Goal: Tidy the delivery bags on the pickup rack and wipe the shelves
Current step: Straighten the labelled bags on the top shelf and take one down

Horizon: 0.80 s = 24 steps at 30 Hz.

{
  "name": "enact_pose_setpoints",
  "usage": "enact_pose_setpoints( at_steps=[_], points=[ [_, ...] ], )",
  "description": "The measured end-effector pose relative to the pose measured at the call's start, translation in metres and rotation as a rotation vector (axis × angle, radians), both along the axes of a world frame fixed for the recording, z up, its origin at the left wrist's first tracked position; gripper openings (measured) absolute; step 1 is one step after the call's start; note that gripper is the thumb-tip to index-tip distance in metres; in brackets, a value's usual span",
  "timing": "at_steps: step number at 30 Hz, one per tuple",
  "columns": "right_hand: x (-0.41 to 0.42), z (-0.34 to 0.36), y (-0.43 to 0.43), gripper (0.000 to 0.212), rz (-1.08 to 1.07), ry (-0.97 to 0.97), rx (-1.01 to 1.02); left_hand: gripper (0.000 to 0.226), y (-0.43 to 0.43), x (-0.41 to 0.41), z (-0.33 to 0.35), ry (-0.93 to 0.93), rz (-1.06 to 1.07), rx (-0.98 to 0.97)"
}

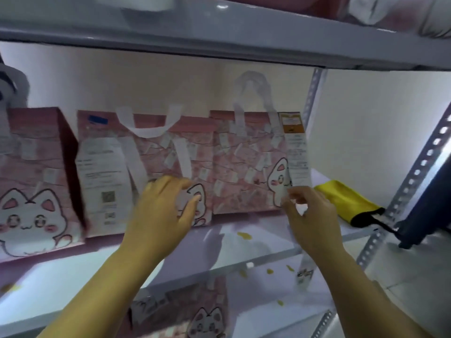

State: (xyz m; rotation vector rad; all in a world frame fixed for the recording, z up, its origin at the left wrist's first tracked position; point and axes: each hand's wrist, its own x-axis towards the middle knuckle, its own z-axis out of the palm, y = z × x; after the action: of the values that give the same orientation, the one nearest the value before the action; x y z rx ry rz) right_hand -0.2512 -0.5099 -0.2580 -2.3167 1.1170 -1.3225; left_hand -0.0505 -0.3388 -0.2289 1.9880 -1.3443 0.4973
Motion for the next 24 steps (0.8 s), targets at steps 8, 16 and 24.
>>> enact_pose_setpoints(
  at_steps=[8,16,24],
  points=[
    [-0.036,0.011,-0.081,0.038,0.053,0.057,0.012,0.030,-0.070,-0.046,-0.013,0.058,0.107,-0.032],
    [-0.017,0.012,-0.126,0.031,0.168,0.191,0.196,0.034,-0.093,-0.056,-0.021,0.092,0.230,-0.015],
    [-0.014,0.014,-0.142,0.021,0.205,0.107,0.334,0.040,-0.101,-0.061,-0.021,0.097,0.269,-0.004]
  ],
)
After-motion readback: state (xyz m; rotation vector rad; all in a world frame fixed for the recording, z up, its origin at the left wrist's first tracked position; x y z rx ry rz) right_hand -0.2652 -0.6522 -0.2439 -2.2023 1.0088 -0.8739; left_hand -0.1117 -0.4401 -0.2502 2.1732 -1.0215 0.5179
